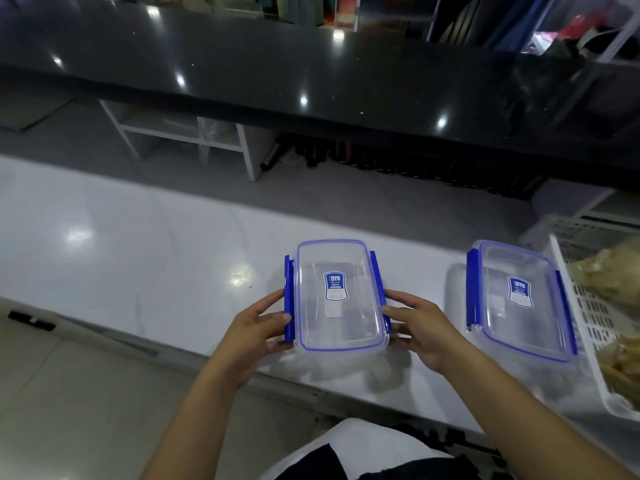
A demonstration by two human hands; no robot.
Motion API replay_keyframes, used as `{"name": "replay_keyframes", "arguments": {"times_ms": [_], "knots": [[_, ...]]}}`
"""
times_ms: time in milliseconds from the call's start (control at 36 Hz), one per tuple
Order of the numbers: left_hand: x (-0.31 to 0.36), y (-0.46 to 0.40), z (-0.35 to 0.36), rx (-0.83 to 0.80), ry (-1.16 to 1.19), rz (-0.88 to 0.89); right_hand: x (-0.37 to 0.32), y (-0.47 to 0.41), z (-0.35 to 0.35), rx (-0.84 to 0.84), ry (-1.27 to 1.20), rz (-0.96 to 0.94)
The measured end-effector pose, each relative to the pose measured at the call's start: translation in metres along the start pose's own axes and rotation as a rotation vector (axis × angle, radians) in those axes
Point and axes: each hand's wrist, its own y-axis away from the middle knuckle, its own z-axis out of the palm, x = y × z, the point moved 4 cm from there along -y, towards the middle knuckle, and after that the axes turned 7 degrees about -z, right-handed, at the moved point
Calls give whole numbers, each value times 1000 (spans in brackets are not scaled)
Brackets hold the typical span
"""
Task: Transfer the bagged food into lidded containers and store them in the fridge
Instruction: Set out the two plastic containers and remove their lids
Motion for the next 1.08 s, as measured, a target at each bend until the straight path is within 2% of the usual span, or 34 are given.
{"name": "replay_keyframes", "arguments": {"times_ms": [194,278,333,389,472,528,611,889,1083], "knots": [[-3,4,1,17,24,18,5,9,-13,20,34,4],[-3,10,2,83,-8,51,5,14,-16,45,102,-84],[-3,14,3,125,-185,116,1,20,-16,44,236,-194],[-1,20,8,95,-416,209,-3,28,-12,-5,369,-319],[0,24,21,36,-771,329,-6,41,0,-169,643,-459],[0,21,29,22,-890,362,-2,43,10,-249,902,-483],[2,18,37,55,-909,371,2,41,21,-265,1135,-510],[6,3,65,48,-1041,389,8,33,-2,-78,1498,-572],[14,-12,85,96,-1105,377,-9,14,-18,-98,1537,-594]]}}
